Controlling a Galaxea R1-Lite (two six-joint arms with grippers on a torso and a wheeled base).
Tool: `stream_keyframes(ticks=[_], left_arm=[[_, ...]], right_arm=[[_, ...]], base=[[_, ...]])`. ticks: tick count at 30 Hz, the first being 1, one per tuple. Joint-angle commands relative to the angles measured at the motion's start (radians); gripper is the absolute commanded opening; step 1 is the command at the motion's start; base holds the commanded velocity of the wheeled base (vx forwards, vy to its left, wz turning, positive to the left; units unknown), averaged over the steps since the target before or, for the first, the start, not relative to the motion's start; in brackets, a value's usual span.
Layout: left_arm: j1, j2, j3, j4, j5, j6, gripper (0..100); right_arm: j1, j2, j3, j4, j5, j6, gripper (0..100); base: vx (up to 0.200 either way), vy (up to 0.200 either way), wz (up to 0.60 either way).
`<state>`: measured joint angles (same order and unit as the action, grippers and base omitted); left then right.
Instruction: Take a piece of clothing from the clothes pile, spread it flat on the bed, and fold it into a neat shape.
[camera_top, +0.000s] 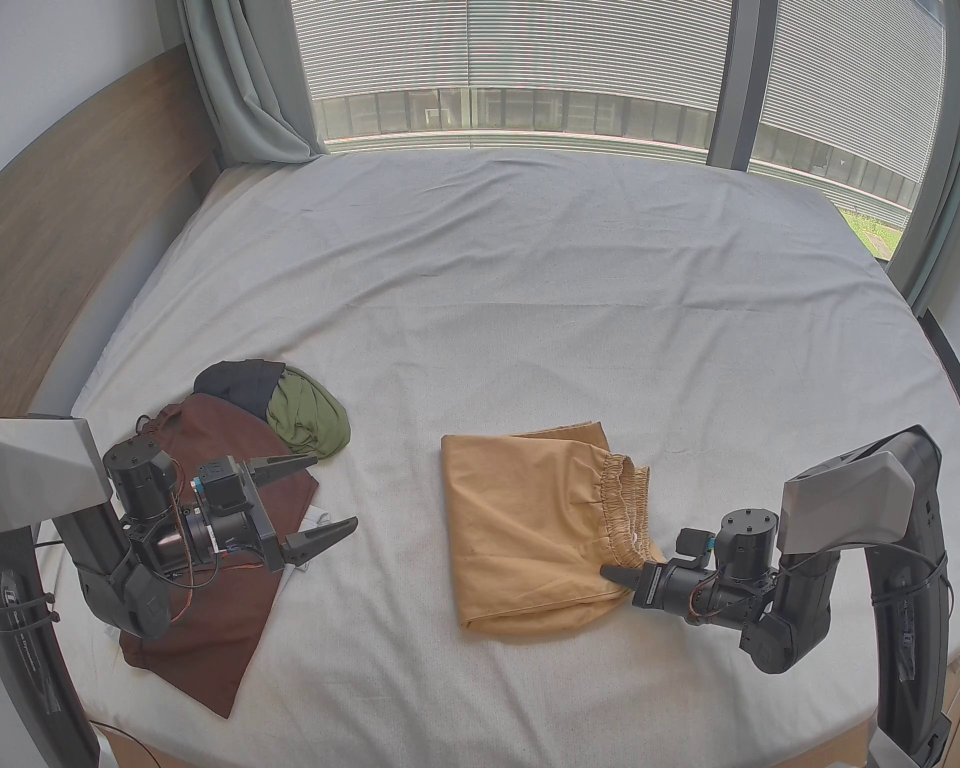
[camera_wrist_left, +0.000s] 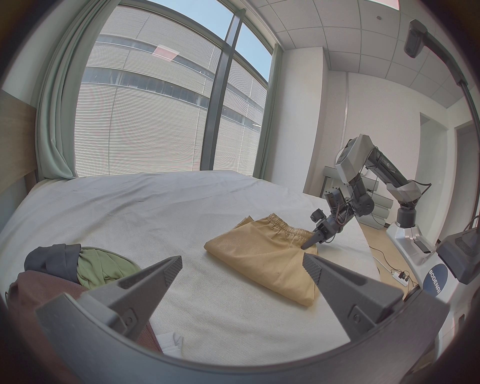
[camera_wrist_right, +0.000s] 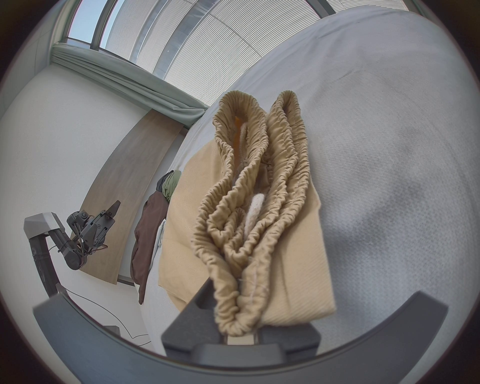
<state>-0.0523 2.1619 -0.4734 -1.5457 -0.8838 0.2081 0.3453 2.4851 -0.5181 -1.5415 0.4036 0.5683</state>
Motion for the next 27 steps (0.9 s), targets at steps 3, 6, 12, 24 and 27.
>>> stream_keyframes(ticks=[3, 6, 12, 24, 27], left_arm=[[0.0, -0.001, -0.001, -0.001, 0.0, 0.001, 100], [0.006, -0.001, -0.002, -0.001, -0.001, 0.001, 100], [0.009, 0.001, -0.008, -0.001, -0.001, 0.002, 100], [0.009, -0.004, -0.013, -0.001, -0.003, 0.002, 100], [0.009, -0.005, -0.013, -0.001, -0.003, 0.002, 100]], right_arm=[[0.011, -0.043, 0.007, 0.0, 0.001, 0.001, 0], [0.009, -0.049, 0.007, -0.002, 0.001, 0.001, 0], [0.009, -0.054, 0.009, -0.002, 0.001, 0.001, 0], [0.026, -0.16, 0.033, -0.005, 0.001, 0.001, 0], [0.029, -0.186, 0.035, -0.005, 0.001, 0.002, 0]], base=[[0.0, 0.0, 0.0], [0.0, 0.0, 0.0], [0.0, 0.0, 0.0], [0.0, 0.0, 0.0], [0.0, 0.0, 0.0]])
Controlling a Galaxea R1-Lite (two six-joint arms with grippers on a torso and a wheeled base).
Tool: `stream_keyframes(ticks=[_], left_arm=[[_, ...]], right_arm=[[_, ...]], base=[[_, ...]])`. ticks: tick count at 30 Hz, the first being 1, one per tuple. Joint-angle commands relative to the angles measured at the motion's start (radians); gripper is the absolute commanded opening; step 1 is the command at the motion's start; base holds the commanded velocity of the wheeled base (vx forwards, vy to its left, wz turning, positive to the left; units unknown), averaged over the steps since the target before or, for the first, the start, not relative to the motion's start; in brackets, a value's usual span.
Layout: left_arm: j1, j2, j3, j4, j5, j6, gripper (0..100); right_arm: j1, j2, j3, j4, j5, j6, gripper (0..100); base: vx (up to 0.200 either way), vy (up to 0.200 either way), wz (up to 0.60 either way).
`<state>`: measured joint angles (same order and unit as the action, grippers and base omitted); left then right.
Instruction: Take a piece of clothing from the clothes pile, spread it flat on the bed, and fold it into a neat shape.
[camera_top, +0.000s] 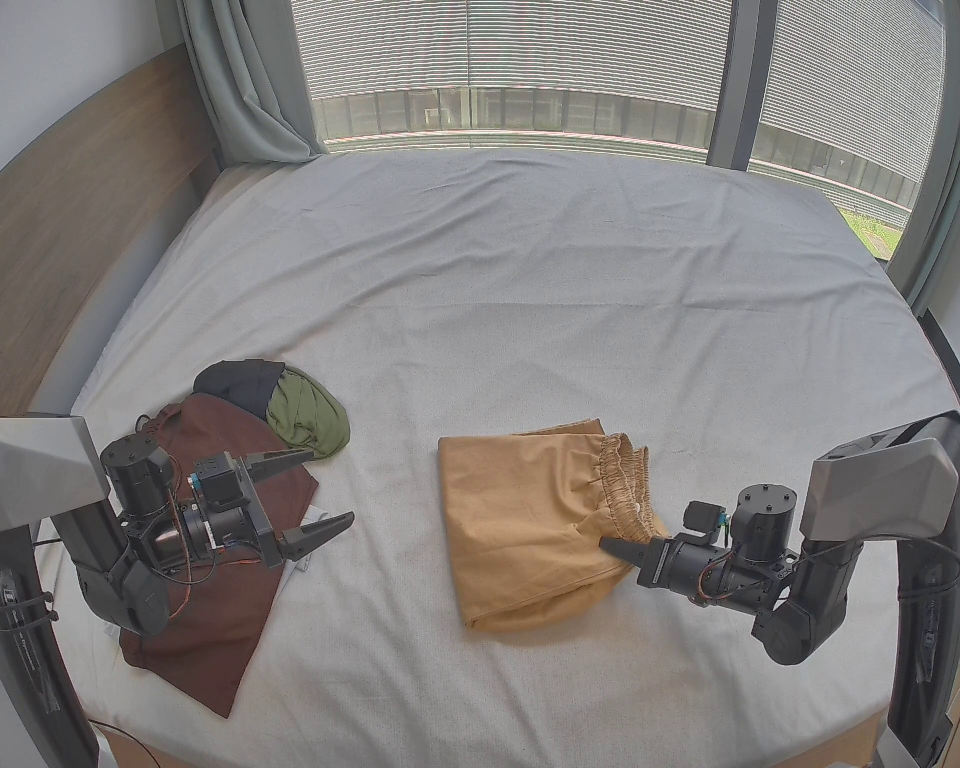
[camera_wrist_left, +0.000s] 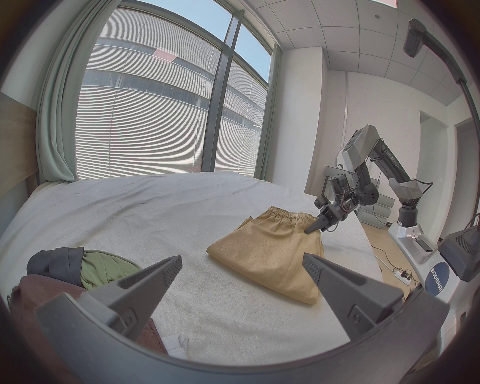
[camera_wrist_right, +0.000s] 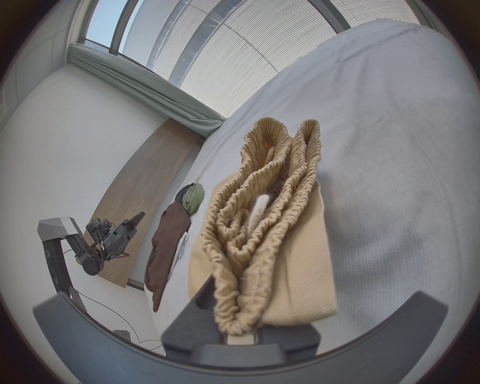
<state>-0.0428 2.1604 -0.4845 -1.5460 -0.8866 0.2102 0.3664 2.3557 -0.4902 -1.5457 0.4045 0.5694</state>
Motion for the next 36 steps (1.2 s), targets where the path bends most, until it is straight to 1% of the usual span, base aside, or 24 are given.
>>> stream_keyframes(ticks=[1, 20, 36], left_arm=[[-0.002, -0.005, 0.0, 0.0, 0.0, 0.0, 100], [-0.003, -0.005, 0.001, 0.0, 0.001, 0.001, 100], [-0.002, -0.004, 0.0, 0.0, 0.001, 0.001, 100]], right_arm=[[0.009, -0.066, 0.012, -0.001, 0.002, 0.001, 0], [0.045, -0.191, 0.002, 0.001, 0.004, 0.003, 0], [0.045, -0.225, -0.004, 0.001, 0.005, 0.014, 0]], base=[[0.0, 0.0, 0.0], [0.0, 0.0, 0.0], [0.0, 0.0, 0.0]])
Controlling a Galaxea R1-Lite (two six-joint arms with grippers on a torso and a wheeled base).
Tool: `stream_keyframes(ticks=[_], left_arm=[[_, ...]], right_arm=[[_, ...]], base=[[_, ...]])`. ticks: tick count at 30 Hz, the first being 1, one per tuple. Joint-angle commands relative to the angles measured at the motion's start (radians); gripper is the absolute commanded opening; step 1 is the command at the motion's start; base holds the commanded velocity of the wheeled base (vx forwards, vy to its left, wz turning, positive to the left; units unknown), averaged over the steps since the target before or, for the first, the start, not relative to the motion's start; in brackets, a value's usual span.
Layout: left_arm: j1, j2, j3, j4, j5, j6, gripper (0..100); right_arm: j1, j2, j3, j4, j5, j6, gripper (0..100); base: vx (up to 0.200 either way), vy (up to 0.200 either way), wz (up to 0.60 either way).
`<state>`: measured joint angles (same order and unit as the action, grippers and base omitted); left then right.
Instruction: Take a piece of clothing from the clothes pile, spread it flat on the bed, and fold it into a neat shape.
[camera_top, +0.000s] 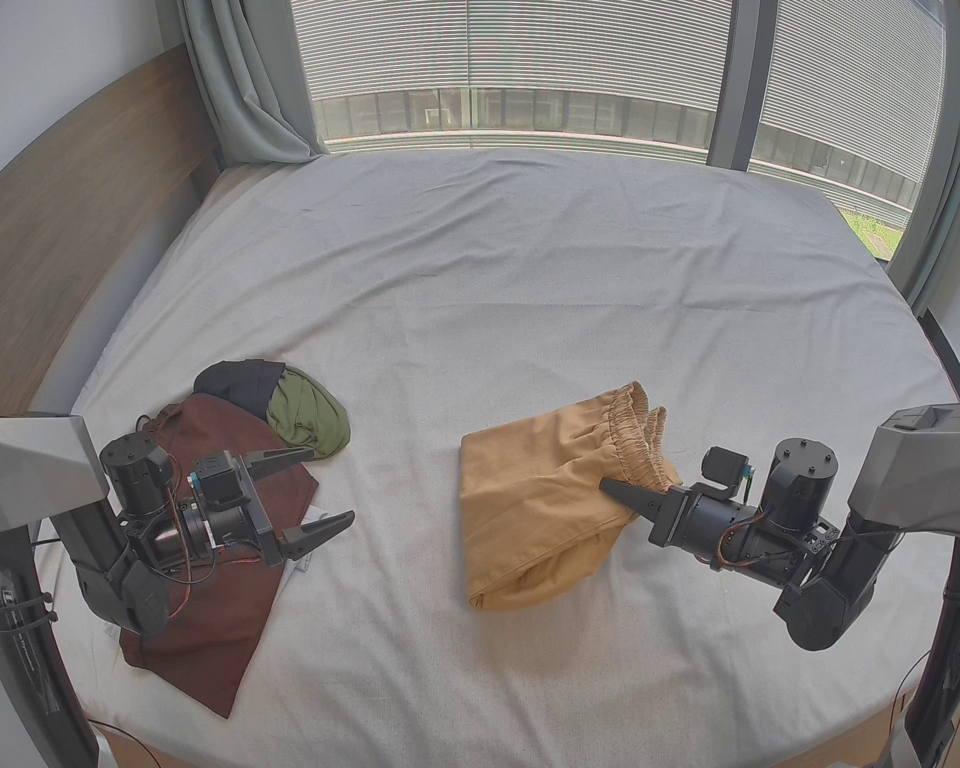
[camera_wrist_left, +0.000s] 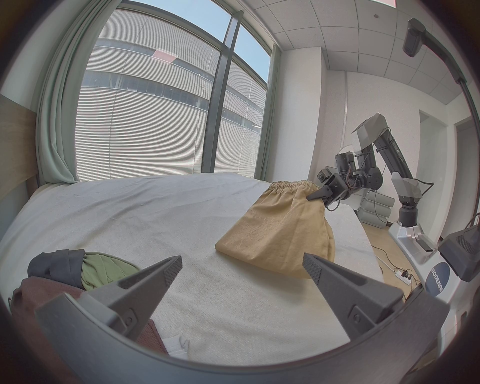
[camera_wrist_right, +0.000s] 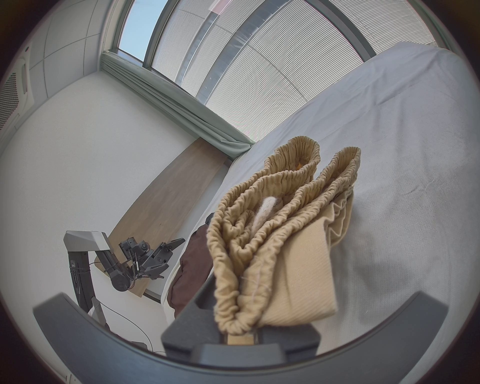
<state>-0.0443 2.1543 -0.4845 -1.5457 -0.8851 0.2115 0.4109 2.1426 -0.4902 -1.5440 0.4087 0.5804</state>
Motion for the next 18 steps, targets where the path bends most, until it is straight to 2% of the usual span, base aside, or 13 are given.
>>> stream_keyframes(ticks=[1, 18], left_arm=[[0.0, 0.004, 0.0, -0.001, 0.0, 0.0, 100], [0.0, -0.001, -0.002, -0.001, 0.0, 0.0, 100]], right_arm=[[0.0, -0.013, -0.004, -0.001, 0.001, 0.002, 0], [0.017, -0.02, -0.077, 0.002, 0.004, 0.002, 0]], base=[[0.0, 0.0, 0.0], [0.0, 0.0, 0.0]])
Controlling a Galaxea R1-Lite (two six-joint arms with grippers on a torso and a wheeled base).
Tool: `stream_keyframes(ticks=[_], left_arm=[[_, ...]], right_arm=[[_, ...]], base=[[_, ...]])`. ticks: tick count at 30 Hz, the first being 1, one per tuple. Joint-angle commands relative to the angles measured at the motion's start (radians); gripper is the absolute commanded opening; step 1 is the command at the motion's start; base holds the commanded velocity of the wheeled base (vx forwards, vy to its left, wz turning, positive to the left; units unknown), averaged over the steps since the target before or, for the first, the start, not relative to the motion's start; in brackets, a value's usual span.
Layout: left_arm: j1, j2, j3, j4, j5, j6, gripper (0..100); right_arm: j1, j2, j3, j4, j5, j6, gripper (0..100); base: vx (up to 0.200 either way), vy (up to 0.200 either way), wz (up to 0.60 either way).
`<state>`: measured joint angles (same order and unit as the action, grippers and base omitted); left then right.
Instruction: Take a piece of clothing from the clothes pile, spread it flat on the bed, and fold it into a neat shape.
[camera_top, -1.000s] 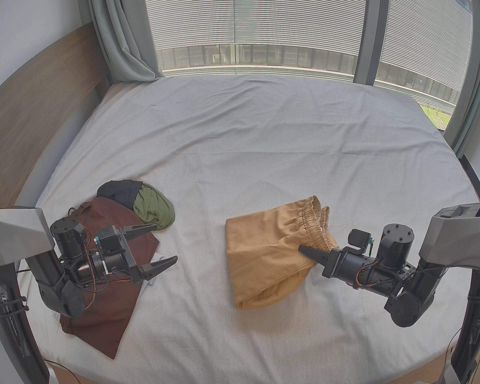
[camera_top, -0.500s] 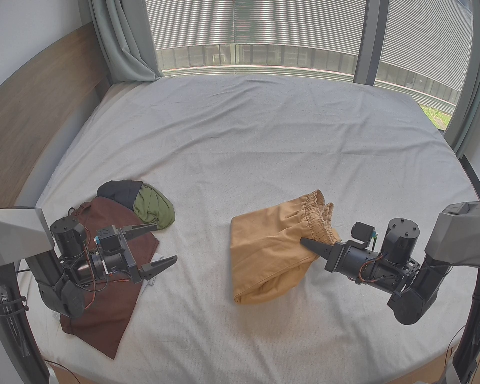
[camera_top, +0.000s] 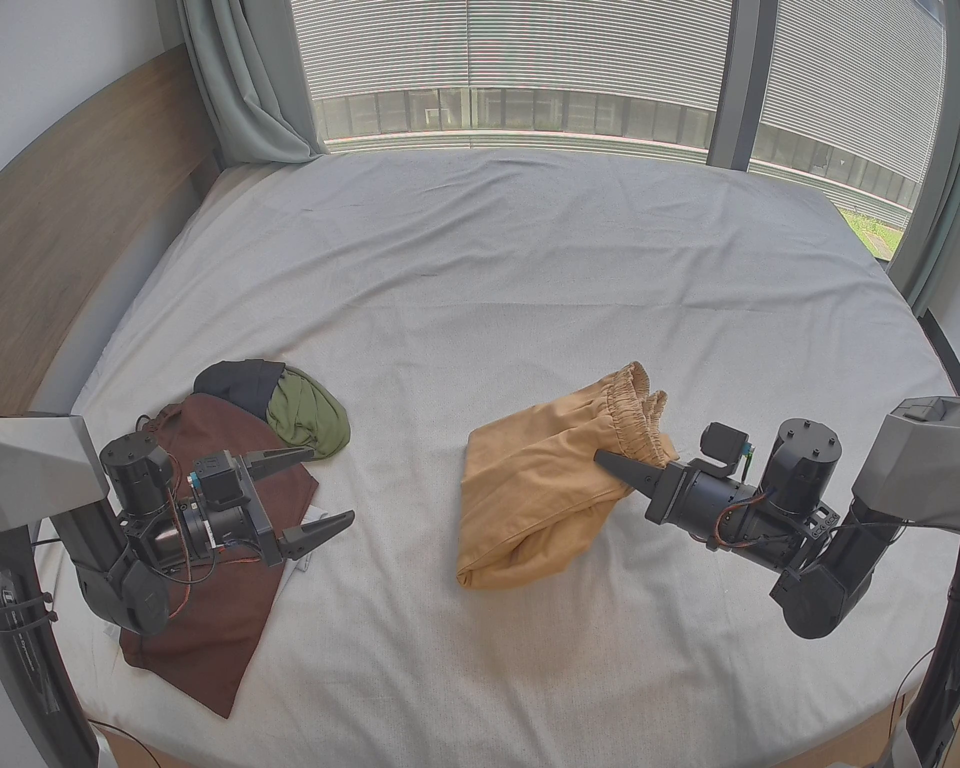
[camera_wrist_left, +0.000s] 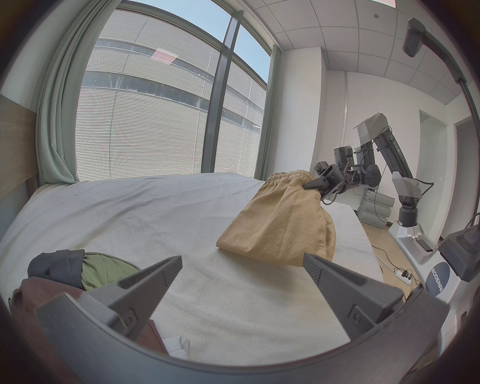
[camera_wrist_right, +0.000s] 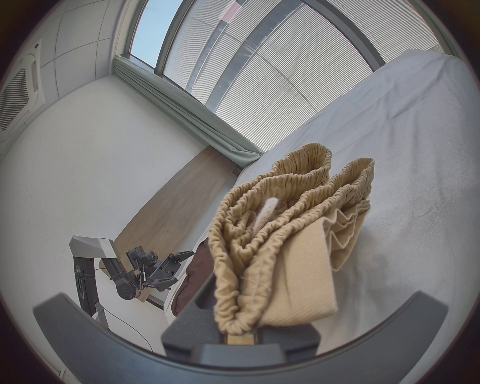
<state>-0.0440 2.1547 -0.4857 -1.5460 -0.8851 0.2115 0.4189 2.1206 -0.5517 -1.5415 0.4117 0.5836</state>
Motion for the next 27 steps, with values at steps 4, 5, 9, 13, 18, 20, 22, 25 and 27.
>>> stream_keyframes(ticks=[4, 5, 9, 13, 18, 20, 22, 25, 27], left_arm=[[-0.002, -0.001, -0.001, 0.0, 0.0, 0.0, 100], [0.0, -0.001, -0.001, 0.0, 0.0, 0.0, 100], [0.0, 0.001, -0.002, 0.0, 0.0, 0.0, 100], [-0.002, 0.005, -0.002, 0.0, 0.002, -0.001, 100], [-0.004, 0.005, -0.001, 0.0, 0.002, -0.003, 100], [-0.004, 0.007, -0.002, 0.0, 0.002, -0.003, 100], [-0.004, 0.008, -0.002, 0.0, 0.002, -0.001, 100], [-0.004, 0.008, -0.002, 0.0, 0.002, -0.003, 100], [-0.002, 0.008, -0.002, 0.0, 0.002, -0.003, 100]], right_arm=[[0.011, 0.001, -0.033, 0.0, 0.006, 0.002, 0], [0.011, 0.002, -0.053, 0.0, 0.013, 0.01, 0], [0.011, 0.005, -0.106, 0.001, 0.019, 0.033, 0], [0.009, 0.01, -0.183, 0.008, 0.021, 0.073, 0], [-0.003, 0.041, -0.277, 0.015, 0.024, 0.101, 0], [-0.006, 0.056, -0.309, 0.024, 0.024, 0.102, 0], [-0.005, 0.064, -0.326, 0.04, 0.024, 0.102, 0], [-0.006, 0.085, -0.389, 0.077, 0.025, 0.113, 0], [-0.014, 0.108, -0.455, 0.089, 0.025, 0.131, 0]], base=[[0.0, 0.0, 0.0], [0.0, 0.0, 0.0], [0.0, 0.0, 0.0], [0.0, 0.0, 0.0], [0.0, 0.0, 0.0], [0.0, 0.0, 0.0], [0.0, 0.0, 0.0], [0.0, 0.0, 0.0], [0.0, 0.0, 0.0]])
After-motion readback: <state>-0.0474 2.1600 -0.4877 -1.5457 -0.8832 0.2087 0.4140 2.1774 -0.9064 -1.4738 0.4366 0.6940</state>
